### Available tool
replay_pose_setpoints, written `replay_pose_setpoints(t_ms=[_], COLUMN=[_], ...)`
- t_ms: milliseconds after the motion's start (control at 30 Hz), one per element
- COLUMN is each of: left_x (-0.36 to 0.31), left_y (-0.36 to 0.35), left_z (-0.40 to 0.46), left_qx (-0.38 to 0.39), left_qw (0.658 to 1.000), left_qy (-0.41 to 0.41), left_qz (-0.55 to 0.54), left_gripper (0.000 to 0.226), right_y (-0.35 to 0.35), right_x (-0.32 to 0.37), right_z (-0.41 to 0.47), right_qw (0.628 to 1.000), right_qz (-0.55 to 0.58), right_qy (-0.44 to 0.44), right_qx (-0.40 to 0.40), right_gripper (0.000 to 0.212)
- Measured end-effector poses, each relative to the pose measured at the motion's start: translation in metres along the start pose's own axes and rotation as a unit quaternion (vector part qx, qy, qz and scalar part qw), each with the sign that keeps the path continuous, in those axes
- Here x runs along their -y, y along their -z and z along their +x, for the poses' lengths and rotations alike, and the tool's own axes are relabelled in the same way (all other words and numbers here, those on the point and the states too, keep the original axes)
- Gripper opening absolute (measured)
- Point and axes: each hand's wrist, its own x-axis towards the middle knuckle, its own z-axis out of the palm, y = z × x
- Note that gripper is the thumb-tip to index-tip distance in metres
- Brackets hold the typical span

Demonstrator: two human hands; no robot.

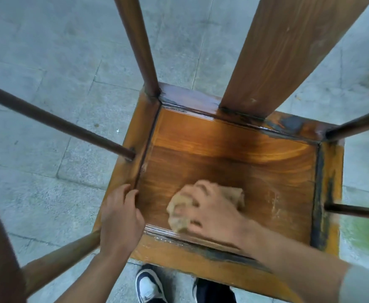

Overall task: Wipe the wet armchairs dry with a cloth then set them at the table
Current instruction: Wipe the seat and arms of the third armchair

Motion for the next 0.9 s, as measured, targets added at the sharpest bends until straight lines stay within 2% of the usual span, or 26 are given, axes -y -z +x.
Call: replay_pose_setpoints(t_ms=[33,67,133,167,200,233,300,333,400,467,533,600,667,733,800,833,900], left_x=[0.003,0.004,0.003,0.004,0.003,0.003,0.008,0.011,0.01,0.003,0.003,0.001,0.008,0.018,0.033,0.04,0.053], left_y=[-0.003,-0.005,-0.009,-0.012,-0.013,-0.016,-0.021,-0.021,-0.02,-0.023,-0.024,-0.029,-0.035,-0.038,-0.037,-0.037,-0.034], left_z=[-0.003,-0.003,-0.003,-0.003,-0.001,-0.001,-0.009,-0.013,-0.028,-0.047,-0.065,-0.079,-0.099,-0.119,-0.137,-0.14,-0.143], left_qx=[-0.004,-0.013,-0.041,-0.051,-0.056,-0.054,-0.043,-0.041,-0.026,-0.008,0.014,0.048,0.06,0.068,0.048,0.042,0.029], left_qw=[1.0,0.999,0.997,0.995,0.995,0.995,0.992,0.987,0.983,0.987,0.993,0.995,0.994,0.99,0.987,0.987,0.989], left_qy=[0.02,0.038,0.056,0.06,0.059,0.056,0.062,0.077,0.091,0.066,0.02,0.0,-0.008,-0.028,-0.023,-0.015,0.01], left_qz=[-0.003,-0.013,-0.04,-0.055,-0.064,-0.07,-0.103,-0.131,-0.156,-0.15,-0.117,-0.091,-0.092,-0.124,-0.152,-0.152,-0.146], left_gripper=[0.046,0.047,0.046,0.045,0.045,0.044,0.043,0.041,0.039,0.04,0.045,0.05,0.051,0.046,0.04,0.035,0.031], right_y=[0.008,0.02,0.038,0.04,0.038,0.028,0.002,-0.009,-0.017,-0.011,0.002,0.017,0.015,0.006,-0.007,-0.014,-0.028], right_x=[-0.018,-0.034,-0.05,-0.044,-0.032,-0.013,0.041,0.063,0.082,0.065,0.04,0.019,0.029,0.06,0.095,0.104,0.118], right_z=[0.016,0.042,0.103,0.127,0.142,0.145,0.114,0.088,0.037,0.011,0.026,0.069,0.126,0.16,0.16,0.148,0.115], right_qw=[0.998,0.986,0.919,0.889,0.883,0.906,0.973,0.99,0.998,0.998,0.991,0.967,0.95,0.946,0.954,0.968,0.997], right_qz=[-0.014,-0.023,0.015,0.04,0.039,0.014,-0.001,0.014,0.043,0.035,0.011,0.005,0.005,0.006,0.012,0.014,0.031], right_qy=[-0.053,-0.145,-0.364,-0.424,-0.436,-0.391,-0.206,-0.125,-0.044,-0.05,-0.132,-0.244,-0.293,-0.305,-0.278,-0.229,-0.056], right_qx=[-0.033,-0.076,-0.151,-0.166,-0.17,-0.161,-0.099,-0.058,0.003,0.016,-0.013,-0.077,-0.104,-0.107,-0.111,-0.098,-0.034], right_gripper=[0.04,0.041,0.038,0.037,0.038,0.04,0.046,0.049,0.049,0.051,0.057,0.054,0.049,0.05,0.052,0.053,0.051])
